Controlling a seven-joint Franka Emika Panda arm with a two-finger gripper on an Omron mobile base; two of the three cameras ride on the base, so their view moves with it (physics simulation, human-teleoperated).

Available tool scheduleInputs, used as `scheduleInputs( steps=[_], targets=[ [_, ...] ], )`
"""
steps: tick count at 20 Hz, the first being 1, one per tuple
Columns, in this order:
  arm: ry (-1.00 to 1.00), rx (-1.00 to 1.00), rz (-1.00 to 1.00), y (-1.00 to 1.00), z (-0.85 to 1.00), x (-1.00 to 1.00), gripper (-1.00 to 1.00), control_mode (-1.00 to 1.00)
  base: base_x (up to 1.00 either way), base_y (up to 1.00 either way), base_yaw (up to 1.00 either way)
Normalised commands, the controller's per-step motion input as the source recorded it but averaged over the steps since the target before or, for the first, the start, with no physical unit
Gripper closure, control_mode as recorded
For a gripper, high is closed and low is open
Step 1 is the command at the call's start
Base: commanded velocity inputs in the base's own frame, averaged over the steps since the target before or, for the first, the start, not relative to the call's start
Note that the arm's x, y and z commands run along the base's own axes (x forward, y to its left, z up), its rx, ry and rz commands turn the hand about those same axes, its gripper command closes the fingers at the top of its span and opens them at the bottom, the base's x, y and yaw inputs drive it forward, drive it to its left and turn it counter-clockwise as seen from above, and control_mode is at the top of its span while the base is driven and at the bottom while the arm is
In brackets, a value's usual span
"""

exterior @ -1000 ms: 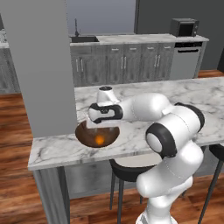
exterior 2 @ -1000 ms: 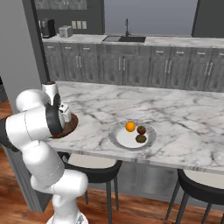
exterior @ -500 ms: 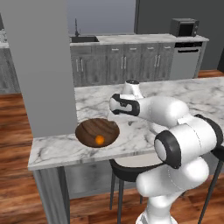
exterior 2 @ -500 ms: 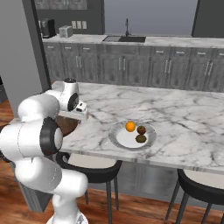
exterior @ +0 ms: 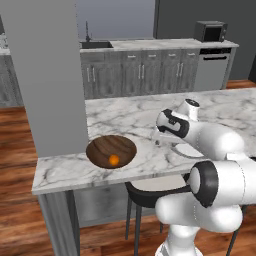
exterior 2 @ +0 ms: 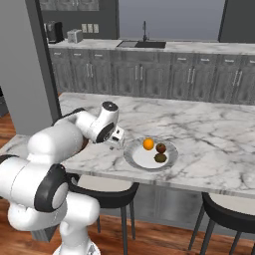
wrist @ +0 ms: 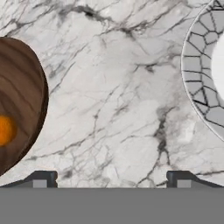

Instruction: Take the fruits from the plate on the dining counter and place two fruits in each bowl.

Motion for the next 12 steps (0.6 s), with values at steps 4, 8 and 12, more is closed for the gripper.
scheduleInputs(
  steps=[4, 8, 12],
  targets=[
    [0.0, 0.06, -0.1, -1.0, 0.11, -0.22, -1.0, -1.0, 0.0, 0.0, 0.0],
    [0.02, 0.0, -0.11, -0.87, 0.39, 0.0, -1.0, -1.0, 0.0, 0.0, 0.0],
    [0.05, -0.03, -0.02, -0.44, 0.62, 0.05, -1.0, -1.0, 0.0, 0.0, 0.0]
  ],
)
